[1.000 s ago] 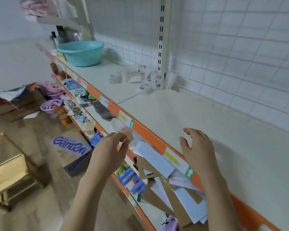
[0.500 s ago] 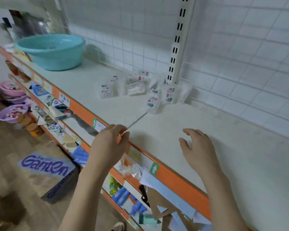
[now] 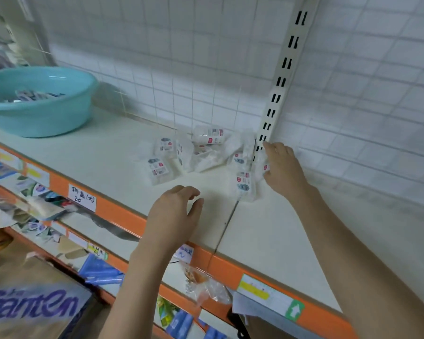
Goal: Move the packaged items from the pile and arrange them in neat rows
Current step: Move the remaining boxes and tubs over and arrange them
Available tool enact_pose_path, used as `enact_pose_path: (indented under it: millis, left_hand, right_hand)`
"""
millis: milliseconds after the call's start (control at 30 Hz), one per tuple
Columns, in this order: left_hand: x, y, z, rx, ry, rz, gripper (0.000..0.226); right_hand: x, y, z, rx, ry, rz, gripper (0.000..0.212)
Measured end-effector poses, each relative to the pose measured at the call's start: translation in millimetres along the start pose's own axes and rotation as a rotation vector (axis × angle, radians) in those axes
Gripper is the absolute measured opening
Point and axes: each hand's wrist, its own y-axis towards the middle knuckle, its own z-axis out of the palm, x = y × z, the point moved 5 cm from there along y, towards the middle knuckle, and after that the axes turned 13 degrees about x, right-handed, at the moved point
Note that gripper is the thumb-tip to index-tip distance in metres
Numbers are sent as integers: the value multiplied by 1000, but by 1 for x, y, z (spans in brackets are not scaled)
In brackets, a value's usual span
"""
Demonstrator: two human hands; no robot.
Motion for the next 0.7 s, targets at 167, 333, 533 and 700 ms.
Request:
enact_pose_path:
  millis: [167, 333, 533, 700]
  left_hand:
    - [-6, 17, 16, 70, -51, 76, 27]
    - [-30, 44, 41, 170, -104, 177, 37]
    - [-62, 86, 83, 408, 17, 10, 84]
    - [-69, 88, 102, 421, 208, -51, 75]
  right_hand:
    - [-11, -15, 0, -66, -79, 130, 35]
    - [-31, -59, 3, -109, 86, 190, 29]
    - [-43, -122, -7, -240, 229, 293, 23]
    - [-50, -157, -6, -308, 322, 347, 23]
